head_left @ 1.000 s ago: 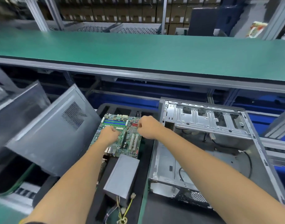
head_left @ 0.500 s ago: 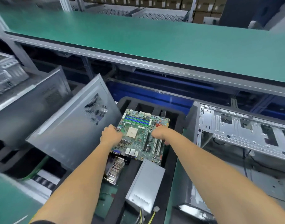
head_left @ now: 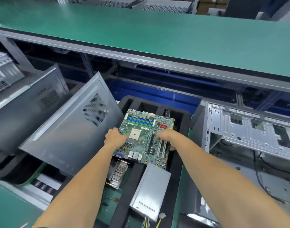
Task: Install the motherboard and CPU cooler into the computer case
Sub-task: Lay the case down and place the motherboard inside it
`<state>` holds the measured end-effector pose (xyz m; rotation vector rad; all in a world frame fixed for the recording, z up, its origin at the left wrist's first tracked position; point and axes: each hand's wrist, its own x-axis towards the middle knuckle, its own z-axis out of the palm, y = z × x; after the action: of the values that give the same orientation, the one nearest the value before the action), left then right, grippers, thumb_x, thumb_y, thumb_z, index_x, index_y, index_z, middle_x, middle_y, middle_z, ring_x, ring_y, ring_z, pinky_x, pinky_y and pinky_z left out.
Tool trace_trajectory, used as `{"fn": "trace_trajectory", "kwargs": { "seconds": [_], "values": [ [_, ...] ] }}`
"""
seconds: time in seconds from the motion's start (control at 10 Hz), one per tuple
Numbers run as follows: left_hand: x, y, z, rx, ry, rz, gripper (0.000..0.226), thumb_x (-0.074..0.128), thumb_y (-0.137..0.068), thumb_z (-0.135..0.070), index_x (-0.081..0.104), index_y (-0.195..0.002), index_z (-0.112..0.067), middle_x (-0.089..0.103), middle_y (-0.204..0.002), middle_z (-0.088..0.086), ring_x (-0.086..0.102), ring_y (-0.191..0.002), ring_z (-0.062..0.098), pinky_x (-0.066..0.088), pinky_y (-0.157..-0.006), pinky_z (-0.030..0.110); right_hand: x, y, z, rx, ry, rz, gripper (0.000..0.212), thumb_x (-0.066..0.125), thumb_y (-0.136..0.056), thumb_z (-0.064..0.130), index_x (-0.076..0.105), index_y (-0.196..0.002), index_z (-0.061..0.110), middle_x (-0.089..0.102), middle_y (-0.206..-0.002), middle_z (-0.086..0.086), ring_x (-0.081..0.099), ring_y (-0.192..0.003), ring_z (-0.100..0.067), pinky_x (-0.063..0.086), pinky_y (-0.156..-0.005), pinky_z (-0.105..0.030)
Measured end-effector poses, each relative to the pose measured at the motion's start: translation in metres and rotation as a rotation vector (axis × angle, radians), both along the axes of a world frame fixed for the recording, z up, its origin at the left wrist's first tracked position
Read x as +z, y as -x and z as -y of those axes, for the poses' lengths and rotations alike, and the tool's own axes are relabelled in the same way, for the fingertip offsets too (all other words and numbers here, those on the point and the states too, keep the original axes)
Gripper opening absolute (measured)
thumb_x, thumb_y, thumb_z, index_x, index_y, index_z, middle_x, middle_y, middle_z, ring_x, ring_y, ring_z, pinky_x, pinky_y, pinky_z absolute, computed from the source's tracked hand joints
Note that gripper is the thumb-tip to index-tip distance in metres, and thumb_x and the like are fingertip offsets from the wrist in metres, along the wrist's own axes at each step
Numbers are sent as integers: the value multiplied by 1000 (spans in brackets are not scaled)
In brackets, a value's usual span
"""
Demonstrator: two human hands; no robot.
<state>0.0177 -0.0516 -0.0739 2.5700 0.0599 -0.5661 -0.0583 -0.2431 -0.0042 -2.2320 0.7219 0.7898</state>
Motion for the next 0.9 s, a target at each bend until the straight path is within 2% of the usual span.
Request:
{"fn": "trace_trajectory", "kwargs": {
  "seconds": [0.1,0.2,0.3,0.4,0.5,0.6,0.8,0.9],
  "values": [
    [-2,-2,2,51,38,-46,73,60,-85,-44,32,-143,-8,30,-144,13,36,-129,35,35,-105,48,-6,3,4,-82,-4,46,42,42,-101,16,44,-138,-3,43,-145,-19,44,-132,-32,37,-110,-40],
    [-6,-3,1,184,165,-102,80,64,-80,-47,32,-145,-12,26,-147,11,31,-133,34,32,-107,51,-9,3,6,-149,26,61,45,49,-98,18,43,-136,-6,45,-140,-18,54,-120,-30,48,-101,-38],
    [-11,0,-1,290,228,-102,79,67,-78,-46,37,-143,-14,27,-148,12,31,-133,34,33,-107,51,-15,2,8,-219,16,134,28,51,-94,12,54,-117,-3,57,-106,-13,61,-86,-24,52,-70,-30],
    [-9,0,-2,413,310,-98,74,67,-75,-44,45,-136,-8,34,-144,14,38,-127,34,36,-105,49,-12,4,6,-279,43,169,8,50,-89,7,51,-81,4,43,-68,-4,39,-53,-16,31,-45,-25],
    [-2,0,-2,498,340,-63,74,62,-76,-44,45,-134,-1,37,-141,17,41,-123,35,38,-102,46,-10,5,3,-331,62,250,26,53,-89,10,42,-66,11,40,-61,-1,37,-49,-15,28,-43,-25],
    [10,0,2,555,342,-14,74,60,-78,-44,43,-135,0,35,-141,17,40,-122,34,38,-98,45,1,2,1,-380,91,335,31,55,-86,10,39,-61,15,38,-55,2,34,-44,-13,24,-40,-22],
    [38,5,4,584,433,15,77,60,-76,-44,41,-137,-2,34,-141,15,41,-121,33,39,-100,47,35,1,4,-387,135,519,30,56,-87,8,39,-63,14,42,-56,0,37,-45,-15,25,-41,-22],
    [54,13,5,570,503,15,73,62,-75,-42,45,-134,-2,40,-137,14,45,-116,32,41,-97,47,48,11,8,-378,147,550,31,56,-87,9,38,-62,14,41,-55,0,37,-45,-15,26,-41,-22]
  ]
}}
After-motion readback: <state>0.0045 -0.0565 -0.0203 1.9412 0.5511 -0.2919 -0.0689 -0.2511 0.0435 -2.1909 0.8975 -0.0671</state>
